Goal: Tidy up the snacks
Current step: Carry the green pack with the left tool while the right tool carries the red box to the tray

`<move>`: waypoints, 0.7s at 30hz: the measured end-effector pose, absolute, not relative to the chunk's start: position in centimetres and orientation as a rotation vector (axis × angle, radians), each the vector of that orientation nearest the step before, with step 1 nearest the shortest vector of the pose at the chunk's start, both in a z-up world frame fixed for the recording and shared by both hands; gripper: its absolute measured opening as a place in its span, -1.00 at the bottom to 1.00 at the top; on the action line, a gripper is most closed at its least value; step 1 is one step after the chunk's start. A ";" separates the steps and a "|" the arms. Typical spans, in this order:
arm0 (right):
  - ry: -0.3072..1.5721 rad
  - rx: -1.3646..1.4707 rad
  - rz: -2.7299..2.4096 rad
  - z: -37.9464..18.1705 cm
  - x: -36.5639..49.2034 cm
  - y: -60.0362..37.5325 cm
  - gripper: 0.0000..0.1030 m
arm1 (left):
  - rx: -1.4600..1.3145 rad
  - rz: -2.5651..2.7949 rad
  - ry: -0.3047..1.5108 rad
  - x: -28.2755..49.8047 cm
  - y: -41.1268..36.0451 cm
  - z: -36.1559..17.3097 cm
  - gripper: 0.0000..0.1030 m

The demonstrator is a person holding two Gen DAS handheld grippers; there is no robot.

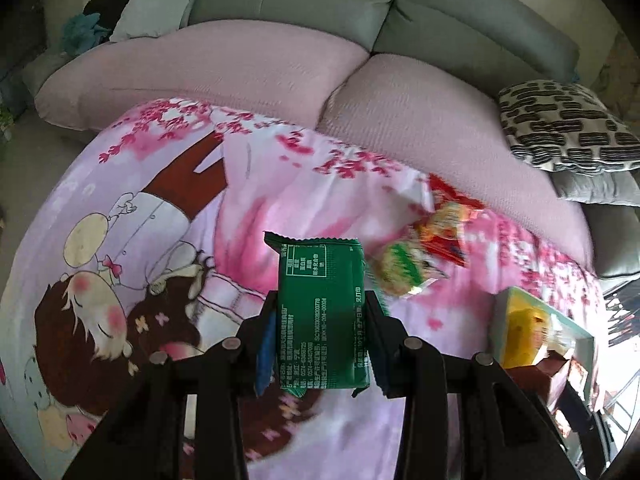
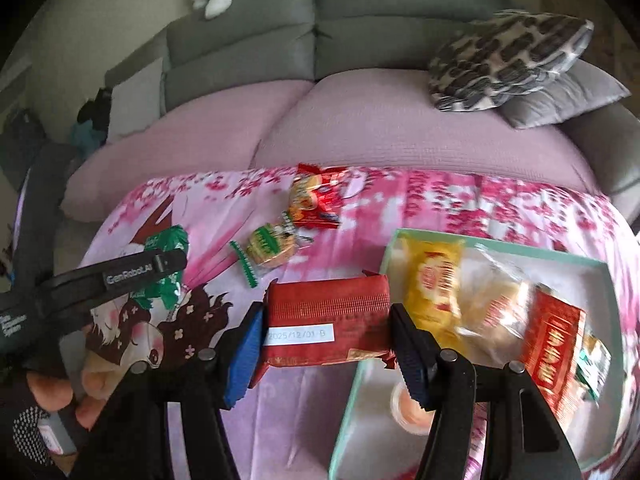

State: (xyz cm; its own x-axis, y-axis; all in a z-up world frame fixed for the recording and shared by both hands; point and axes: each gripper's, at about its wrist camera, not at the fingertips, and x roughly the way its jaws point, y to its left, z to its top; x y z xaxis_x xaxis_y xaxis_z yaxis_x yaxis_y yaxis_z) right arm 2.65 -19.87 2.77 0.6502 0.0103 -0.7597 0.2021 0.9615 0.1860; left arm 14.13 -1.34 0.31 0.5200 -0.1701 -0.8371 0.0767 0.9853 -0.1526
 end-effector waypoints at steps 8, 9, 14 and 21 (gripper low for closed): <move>0.816 0.378 -0.229 3.1 -0.3 -25.1 0.25 | -0.073 -0.263 0.982 11.4 -6.8 1.6 -0.20; 0.811 0.391 -0.251 3.1 -0.7 -26.0 0.25 | -0.060 -0.288 0.976 11.1 -7.6 1.6 -0.20; 0.797 0.472 -0.354 2.7 -2.5 -30.6 0.25 | 0.019 -0.370 0.982 9.6 -11.4 1.1 -0.20; 0.768 0.566 -0.489 2.1 -5.6 -36.4 0.25 | 0.117 -0.489 1.023 7.5 -16.5 -0.8 -0.20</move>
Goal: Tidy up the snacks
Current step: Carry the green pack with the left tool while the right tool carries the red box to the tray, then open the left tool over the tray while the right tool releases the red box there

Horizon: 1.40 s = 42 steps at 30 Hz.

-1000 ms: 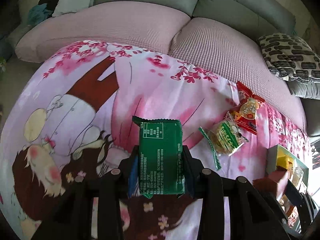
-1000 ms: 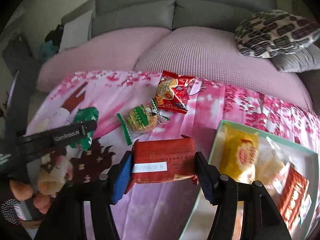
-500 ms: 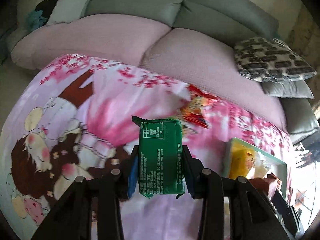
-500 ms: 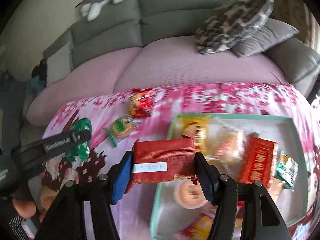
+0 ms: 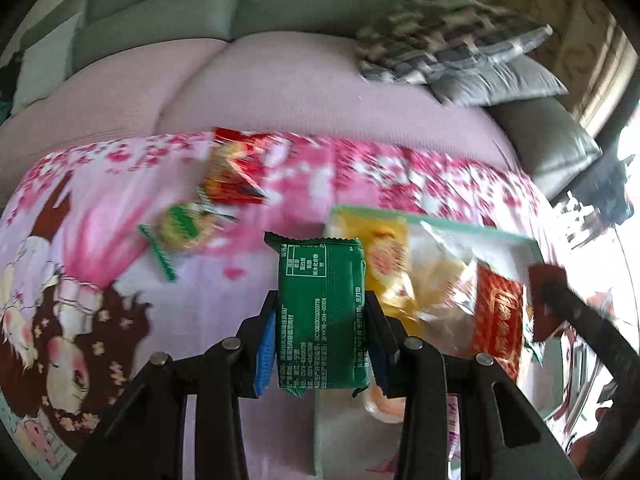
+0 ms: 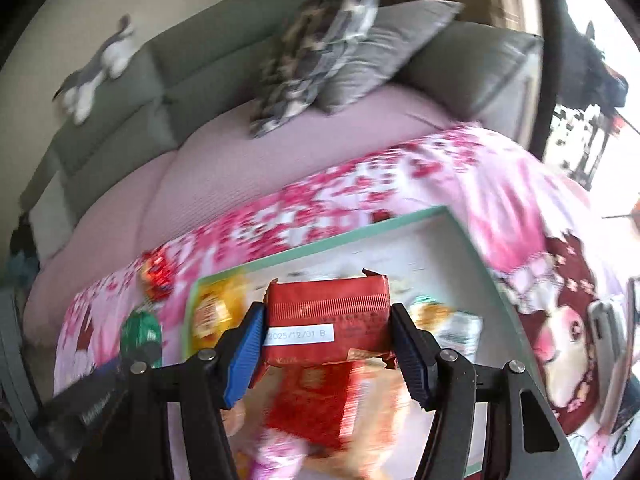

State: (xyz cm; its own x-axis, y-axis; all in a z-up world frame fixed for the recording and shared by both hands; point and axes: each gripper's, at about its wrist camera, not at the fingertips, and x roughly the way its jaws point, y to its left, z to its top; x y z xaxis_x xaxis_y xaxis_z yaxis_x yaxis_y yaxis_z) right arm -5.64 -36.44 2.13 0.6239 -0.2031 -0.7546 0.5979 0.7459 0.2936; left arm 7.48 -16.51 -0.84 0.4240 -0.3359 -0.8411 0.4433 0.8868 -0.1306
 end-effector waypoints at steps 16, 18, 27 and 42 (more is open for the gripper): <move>0.764 0.672 -0.604 -1.0 -8.3 -42.3 0.26 | 0.250 -0.626 1.003 3.5 -22.4 -1.2 -0.20; 0.768 0.666 -0.601 -1.1 -8.1 -42.2 0.26 | 0.258 -0.627 1.005 3.5 -22.6 -1.3 -0.20; 0.784 0.657 -0.593 -0.6 -7.9 -41.7 0.35 | 0.244 -0.642 1.027 3.6 -22.7 -1.2 0.05; 0.829 0.618 -0.542 1.7 -7.6 -39.1 0.50 | 0.180 -0.497 0.972 4.9 -19.7 1.8 0.36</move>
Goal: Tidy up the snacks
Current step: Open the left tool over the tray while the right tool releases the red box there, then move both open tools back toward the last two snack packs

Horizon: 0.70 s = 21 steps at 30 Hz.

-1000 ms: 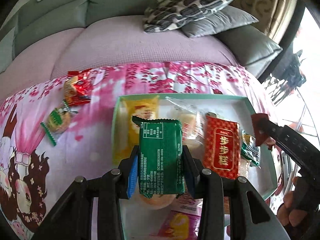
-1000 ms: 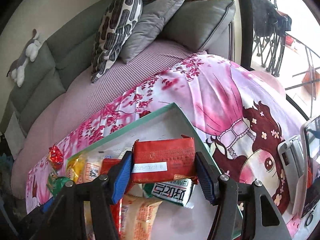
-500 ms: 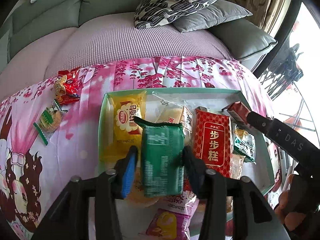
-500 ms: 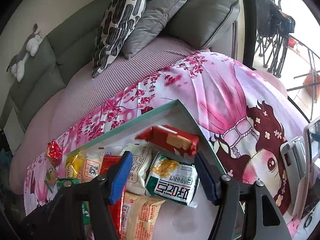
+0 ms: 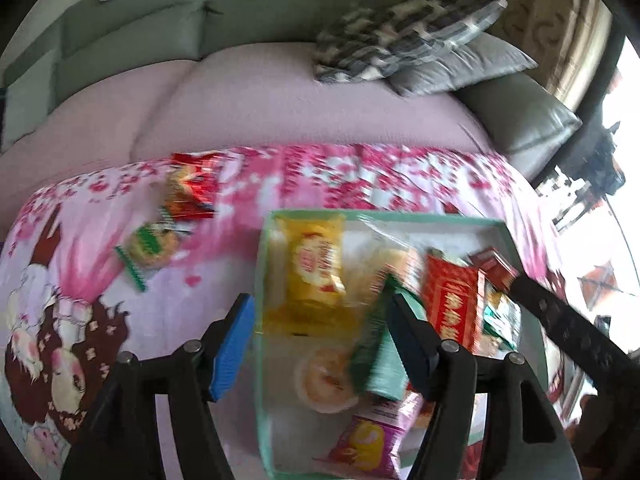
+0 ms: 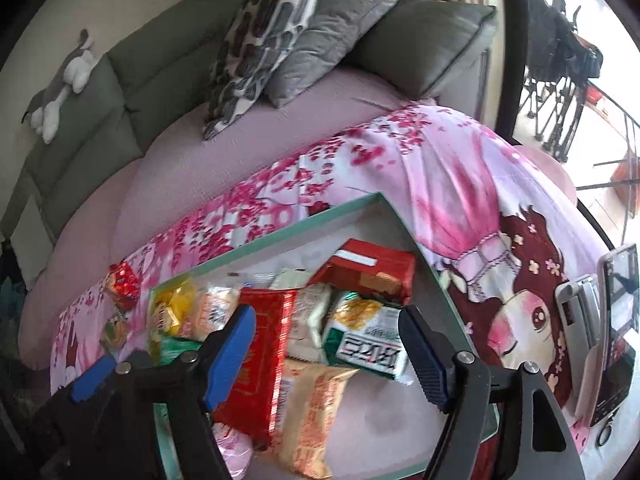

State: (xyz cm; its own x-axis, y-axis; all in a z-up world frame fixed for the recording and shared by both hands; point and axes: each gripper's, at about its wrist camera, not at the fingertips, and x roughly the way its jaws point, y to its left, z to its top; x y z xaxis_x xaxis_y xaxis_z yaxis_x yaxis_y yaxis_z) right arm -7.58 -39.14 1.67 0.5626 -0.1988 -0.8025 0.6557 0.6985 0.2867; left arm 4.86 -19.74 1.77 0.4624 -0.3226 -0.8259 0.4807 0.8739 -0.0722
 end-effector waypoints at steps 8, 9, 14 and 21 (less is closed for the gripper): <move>0.831 0.565 -0.449 2.5 -5.6 -36.0 0.52 | 0.075 -0.336 0.965 7.9 -15.2 1.7 0.62; 0.827 0.555 -0.438 2.5 -5.4 -35.6 0.54 | 0.061 -0.309 0.973 8.4 -14.5 1.4 0.64; 0.812 0.506 -0.384 3.0 -4.2 -33.4 1.00 | 0.002 -0.241 0.998 10.0 -11.8 0.7 0.78; 0.806 0.481 -0.353 3.3 -3.5 -32.0 1.00 | -0.046 -0.166 0.982 11.0 -9.1 0.6 0.92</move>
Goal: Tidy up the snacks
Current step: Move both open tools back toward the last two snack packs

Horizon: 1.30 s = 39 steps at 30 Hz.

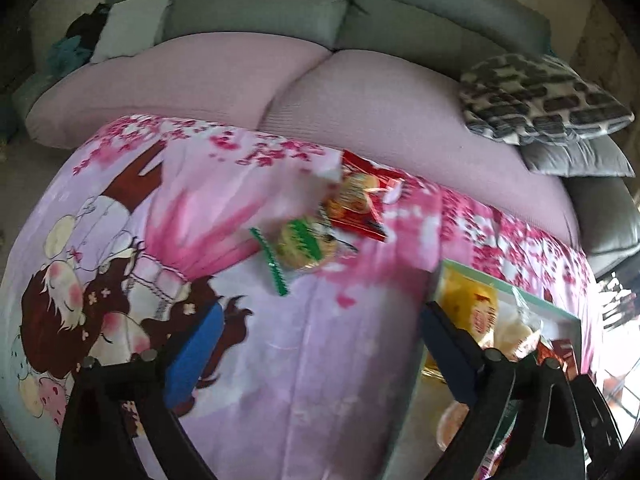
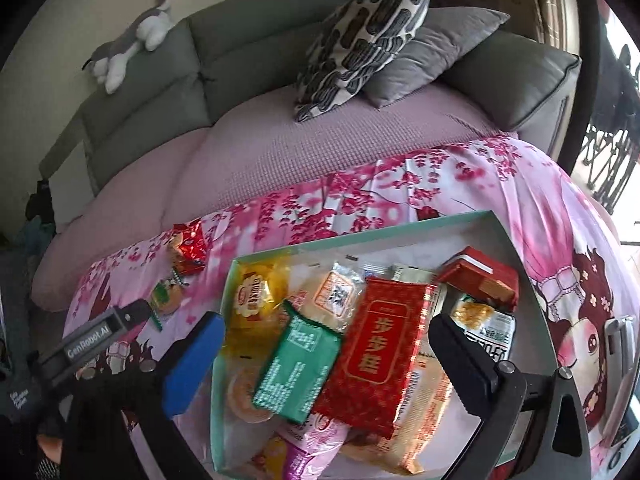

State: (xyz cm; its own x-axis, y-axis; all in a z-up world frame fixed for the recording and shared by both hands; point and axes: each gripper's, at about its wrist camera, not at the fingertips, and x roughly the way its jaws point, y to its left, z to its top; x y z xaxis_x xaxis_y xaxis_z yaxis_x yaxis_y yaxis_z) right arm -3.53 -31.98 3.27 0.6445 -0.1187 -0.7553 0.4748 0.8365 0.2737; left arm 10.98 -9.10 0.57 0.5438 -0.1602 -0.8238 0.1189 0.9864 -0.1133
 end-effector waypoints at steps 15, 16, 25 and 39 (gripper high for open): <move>0.791 0.435 -0.293 3.3 -2.2 -29.5 1.00 | -0.130 -0.038 0.952 12.5 -3.4 0.7 1.00; 0.797 0.431 -0.290 3.2 -2.0 -29.2 1.00 | -0.137 -0.038 0.951 12.6 -3.1 0.7 1.00; 0.818 0.409 -0.237 2.3 -0.2 -26.8 1.00 | -0.189 -0.067 0.923 13.5 -1.3 0.4 1.00; 0.831 0.514 -0.160 1.8 3.8 -25.8 1.00 | -0.138 -0.122 0.932 16.1 -1.2 -2.1 1.00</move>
State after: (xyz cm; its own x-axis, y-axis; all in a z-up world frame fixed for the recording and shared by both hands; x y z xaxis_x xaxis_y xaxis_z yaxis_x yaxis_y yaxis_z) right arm 3.76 -25.82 1.77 0.6705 0.0612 -0.7394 0.3316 0.8668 0.3725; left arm 16.13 -1.17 -2.07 0.5905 -0.1638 -0.7903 0.0443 0.9843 -0.1709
